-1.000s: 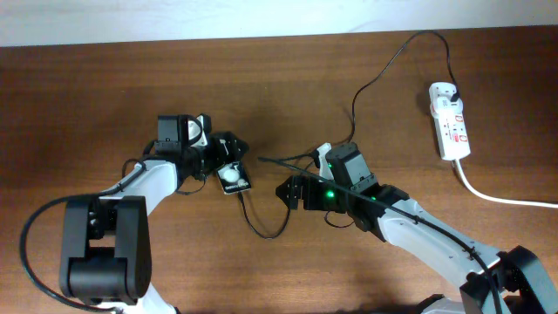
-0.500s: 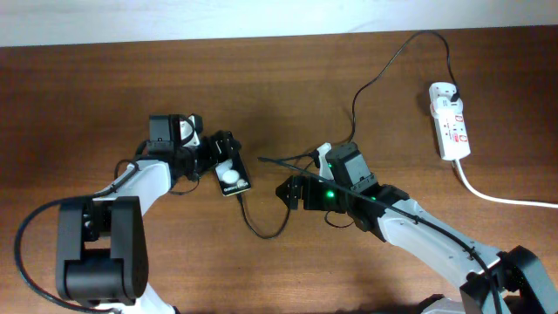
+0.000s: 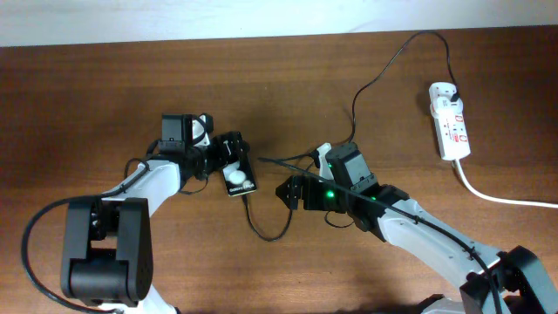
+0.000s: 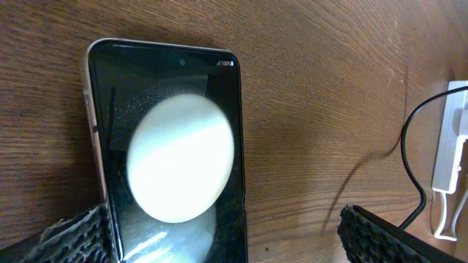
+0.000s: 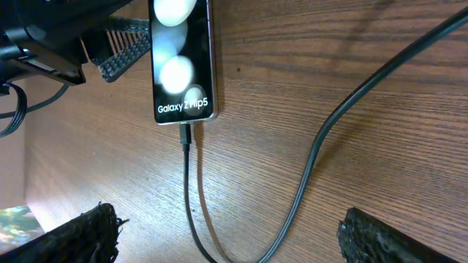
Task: Plug charger to phone and switch on socket
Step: 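Lower the phone flat onto the table with the left gripper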
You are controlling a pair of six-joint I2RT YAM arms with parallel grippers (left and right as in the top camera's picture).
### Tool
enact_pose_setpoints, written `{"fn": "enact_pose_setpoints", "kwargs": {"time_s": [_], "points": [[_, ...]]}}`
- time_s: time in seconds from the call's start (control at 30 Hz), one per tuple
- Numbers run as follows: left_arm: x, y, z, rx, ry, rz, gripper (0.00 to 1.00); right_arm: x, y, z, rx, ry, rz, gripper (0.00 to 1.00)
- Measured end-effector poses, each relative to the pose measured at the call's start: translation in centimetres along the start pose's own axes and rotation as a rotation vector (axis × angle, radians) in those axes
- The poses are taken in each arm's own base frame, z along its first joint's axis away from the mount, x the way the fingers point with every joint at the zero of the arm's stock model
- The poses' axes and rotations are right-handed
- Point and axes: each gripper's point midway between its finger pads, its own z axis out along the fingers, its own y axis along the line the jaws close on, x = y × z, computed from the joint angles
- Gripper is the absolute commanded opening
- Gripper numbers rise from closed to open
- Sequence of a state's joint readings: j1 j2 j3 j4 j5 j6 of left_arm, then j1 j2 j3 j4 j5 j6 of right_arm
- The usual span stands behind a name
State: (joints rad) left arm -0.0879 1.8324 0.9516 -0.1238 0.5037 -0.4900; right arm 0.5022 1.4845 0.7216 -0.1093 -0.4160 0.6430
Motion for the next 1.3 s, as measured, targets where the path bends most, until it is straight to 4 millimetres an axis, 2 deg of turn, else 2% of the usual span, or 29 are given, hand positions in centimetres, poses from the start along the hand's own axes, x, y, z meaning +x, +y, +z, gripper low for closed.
{"fn": "enact_pose_setpoints", "kwargs": {"time_s": [0.67, 1.13, 1.17, 1.2, 1.23, 1.3], "points": [[0.0, 0.0, 0.0, 0.000, -0.001, 0.000, 0.99, 0.0, 0.0, 0.0, 0.000, 0.000, 0.000, 0.99], [-1.2, 1.2, -0.1, -0.086, -0.064, 0.012, 1.00, 0.0, 0.0, 0.0, 0.000, 0.000, 0.000, 0.98], [-1.3, 1.3, -0.1, -0.092, -0.069, 0.013, 0.95, 0.0, 0.0, 0.0, 0.000, 0.000, -0.001, 0.99], [-1.3, 1.4, -0.2, -0.098, -0.073, 0.013, 0.84, 0.0, 0.0, 0.0, 0.000, 0.000, -0.001, 0.99], [-1.4, 1.6, -0.2, -0.108, -0.077, 0.013, 0.78, 0.0, 0.0, 0.0, 0.000, 0.000, 0.000, 0.98], [-1.5, 1.9, -0.2, -0.125, -0.084, 0.011, 0.75, 0.0, 0.0, 0.0, 0.000, 0.000, 0.000, 0.99]]}}
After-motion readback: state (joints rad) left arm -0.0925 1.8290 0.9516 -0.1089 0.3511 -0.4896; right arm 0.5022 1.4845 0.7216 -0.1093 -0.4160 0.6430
